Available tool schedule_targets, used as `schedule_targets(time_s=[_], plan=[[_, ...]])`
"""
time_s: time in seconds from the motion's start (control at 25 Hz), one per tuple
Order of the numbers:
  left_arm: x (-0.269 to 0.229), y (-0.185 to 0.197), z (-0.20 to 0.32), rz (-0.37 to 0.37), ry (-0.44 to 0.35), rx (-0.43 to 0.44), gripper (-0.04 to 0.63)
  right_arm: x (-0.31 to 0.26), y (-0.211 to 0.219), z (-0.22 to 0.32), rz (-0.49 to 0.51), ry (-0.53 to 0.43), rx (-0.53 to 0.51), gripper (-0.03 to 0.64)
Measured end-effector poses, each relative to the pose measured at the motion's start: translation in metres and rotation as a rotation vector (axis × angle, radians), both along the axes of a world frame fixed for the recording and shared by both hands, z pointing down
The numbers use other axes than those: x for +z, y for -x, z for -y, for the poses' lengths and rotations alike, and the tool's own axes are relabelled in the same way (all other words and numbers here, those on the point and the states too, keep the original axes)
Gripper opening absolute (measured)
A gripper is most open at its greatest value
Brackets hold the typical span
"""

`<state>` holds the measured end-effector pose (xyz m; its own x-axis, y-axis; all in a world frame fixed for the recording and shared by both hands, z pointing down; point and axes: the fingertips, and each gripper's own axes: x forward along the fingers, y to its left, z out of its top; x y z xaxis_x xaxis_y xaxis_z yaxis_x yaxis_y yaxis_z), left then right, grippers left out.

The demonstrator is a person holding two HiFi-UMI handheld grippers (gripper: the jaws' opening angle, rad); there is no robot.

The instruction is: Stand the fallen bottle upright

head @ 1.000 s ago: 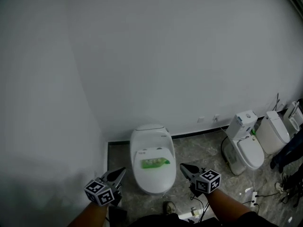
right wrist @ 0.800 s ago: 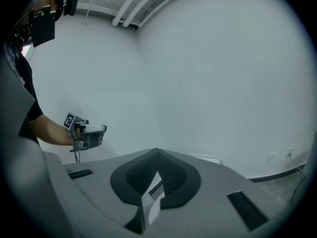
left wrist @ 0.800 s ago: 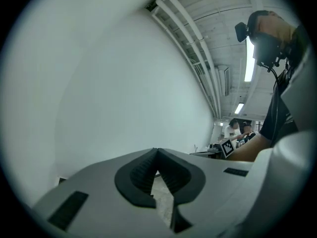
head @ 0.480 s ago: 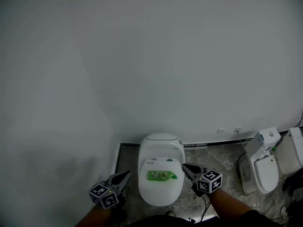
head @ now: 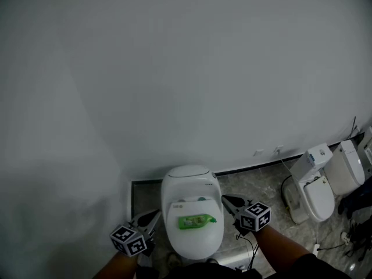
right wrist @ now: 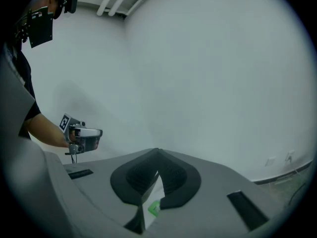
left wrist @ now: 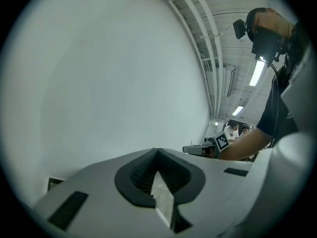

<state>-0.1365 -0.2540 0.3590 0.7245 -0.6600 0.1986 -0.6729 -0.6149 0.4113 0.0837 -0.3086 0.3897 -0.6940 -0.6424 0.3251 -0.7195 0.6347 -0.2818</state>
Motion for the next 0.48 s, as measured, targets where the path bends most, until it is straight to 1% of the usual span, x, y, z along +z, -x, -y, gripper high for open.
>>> schedule_targets(time_s=[0.12,0.24,0.4,0.48], plan=[[0.013,0.011,0.025,0.023,0.012,0.065,0.008,0.010,0.005,0.016,-0.013,0.020,0.059,0.006],[0.052,0.013,0.048,0.049,0.036,0.109,0.008,0.044,0.003,0.034,-0.023,0.044,0.096,0.006],[0.103,-0.002,0.065,0.092,0.076,0.133,0.008,0.096,-0.012,0.053,-0.027,0.075,0.104,0.006],[0.128,-0.014,0.077,0.124,0.086,0.133,0.008,0.126,-0.023,0.063,-0.058,0.075,0.094,0.006]])
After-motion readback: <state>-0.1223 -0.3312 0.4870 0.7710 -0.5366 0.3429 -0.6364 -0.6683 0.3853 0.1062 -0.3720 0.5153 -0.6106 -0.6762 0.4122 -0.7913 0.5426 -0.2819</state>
